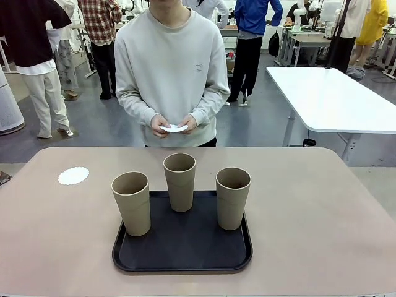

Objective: Place coasters on the table and set cups on them.
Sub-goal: Pick up one Reusable plastic cup and place it on a coaster set by the human.

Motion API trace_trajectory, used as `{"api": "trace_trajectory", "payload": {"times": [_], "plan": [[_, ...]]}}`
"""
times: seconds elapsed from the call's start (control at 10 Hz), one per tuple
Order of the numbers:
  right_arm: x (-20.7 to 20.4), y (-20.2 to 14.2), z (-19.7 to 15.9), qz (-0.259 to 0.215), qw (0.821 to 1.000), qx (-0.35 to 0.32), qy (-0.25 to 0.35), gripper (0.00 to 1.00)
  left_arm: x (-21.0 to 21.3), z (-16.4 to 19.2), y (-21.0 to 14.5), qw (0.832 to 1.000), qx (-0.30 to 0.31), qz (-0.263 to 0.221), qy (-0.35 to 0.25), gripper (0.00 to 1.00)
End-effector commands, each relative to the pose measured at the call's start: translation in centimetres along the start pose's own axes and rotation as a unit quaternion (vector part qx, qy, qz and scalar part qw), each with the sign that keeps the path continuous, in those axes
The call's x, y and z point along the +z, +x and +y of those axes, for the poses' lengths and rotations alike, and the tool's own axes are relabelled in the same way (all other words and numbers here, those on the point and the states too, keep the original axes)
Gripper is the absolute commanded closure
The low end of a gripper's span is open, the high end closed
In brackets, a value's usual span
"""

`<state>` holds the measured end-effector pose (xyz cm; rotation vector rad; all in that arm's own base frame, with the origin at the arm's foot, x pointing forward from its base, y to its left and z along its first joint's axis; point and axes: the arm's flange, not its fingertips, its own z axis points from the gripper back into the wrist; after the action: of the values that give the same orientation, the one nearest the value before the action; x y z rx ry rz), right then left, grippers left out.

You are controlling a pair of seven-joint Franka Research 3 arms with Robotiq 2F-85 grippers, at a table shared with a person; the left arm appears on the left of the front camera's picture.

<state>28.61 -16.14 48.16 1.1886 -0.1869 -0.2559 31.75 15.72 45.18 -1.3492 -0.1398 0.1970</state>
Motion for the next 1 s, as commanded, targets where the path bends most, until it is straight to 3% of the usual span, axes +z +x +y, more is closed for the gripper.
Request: {"api": "trace_trajectory", "payload": {"times": [0.0, 0.4, 0.5, 0.6, 0.8, 0.9], "plan": [[0.0, 0.2, 0.1, -0.002, 1.0, 0.006, 0.013, 0.0, 0.1, -0.2, 0.0, 1.0, -0.007, -0.002, -0.008, 0.0], [0.0, 0.2, 0.1, -0.002, 1.0, 0.006, 0.013, 0.0, 0.0, 0.0, 0.0, 1.0, 0.0, 0.0, 0.0, 0.0], [0.0, 0.2, 0.1, -0.002, 1.0, 0.006, 0.013, 0.0, -0.8, -1.3, 0.2, 0.994, -0.096, 0.044, 0.042, 0.0], [0.0, 0.2, 0.1, -0.002, 1.0, 0.006, 0.013, 0.0, -2.4, -3.0, 0.6, 0.973, -0.196, 0.105, 0.061, 0.0], [0.0, 0.2, 0.1, -0.002, 1.0, 0.006, 0.013, 0.0, -5.6, -5.2, 3.5, 0.919, -0.324, 0.188, 0.124, 0.0], [0.0, 0.2, 0.1, -0.002, 1.0, 0.006, 0.013, 0.0, -7.5, -5.8, 4.4, 0.883, -0.379, 0.241, 0.137, 0.0]]}}
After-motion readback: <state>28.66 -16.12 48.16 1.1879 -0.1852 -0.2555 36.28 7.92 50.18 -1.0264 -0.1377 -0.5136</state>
